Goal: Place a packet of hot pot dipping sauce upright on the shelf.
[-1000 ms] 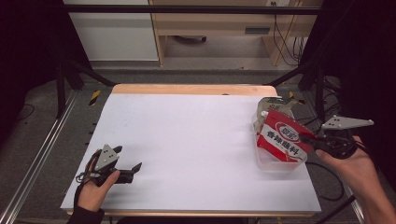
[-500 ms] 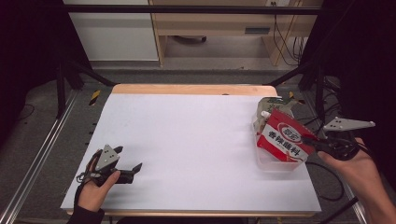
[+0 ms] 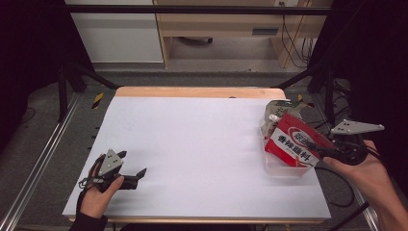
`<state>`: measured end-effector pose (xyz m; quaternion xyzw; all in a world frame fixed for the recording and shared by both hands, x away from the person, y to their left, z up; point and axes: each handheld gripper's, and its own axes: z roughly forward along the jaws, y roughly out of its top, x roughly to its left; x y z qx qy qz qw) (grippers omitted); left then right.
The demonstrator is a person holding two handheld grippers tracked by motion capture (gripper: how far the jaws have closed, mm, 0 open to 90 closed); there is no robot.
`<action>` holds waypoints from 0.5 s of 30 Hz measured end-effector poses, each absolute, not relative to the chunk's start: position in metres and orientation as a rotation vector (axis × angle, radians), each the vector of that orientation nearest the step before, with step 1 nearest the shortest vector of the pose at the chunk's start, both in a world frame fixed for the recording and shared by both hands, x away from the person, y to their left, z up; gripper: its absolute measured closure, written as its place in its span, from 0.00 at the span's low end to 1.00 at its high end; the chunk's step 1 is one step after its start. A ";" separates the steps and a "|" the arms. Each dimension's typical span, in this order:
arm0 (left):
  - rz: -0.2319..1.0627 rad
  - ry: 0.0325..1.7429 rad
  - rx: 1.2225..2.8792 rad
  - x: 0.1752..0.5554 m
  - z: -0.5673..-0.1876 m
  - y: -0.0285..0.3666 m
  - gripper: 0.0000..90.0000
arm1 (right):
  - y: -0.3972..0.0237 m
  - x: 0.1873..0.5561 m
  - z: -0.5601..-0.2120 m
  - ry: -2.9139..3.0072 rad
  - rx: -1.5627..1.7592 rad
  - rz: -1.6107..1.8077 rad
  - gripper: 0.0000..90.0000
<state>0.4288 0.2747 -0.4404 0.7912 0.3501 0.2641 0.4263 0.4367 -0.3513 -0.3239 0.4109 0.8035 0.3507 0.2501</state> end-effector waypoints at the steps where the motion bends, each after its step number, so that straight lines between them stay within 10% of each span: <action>1: 0.660 0.875 1.977 0.429 -0.440 0.275 0.06 | -0.350 0.437 -0.323 2.186 1.111 0.949 0.59; 15: 0.659 0.875 1.978 0.429 -0.441 0.275 0.06 | -0.330 0.436 -0.301 2.098 1.042 0.941 0.25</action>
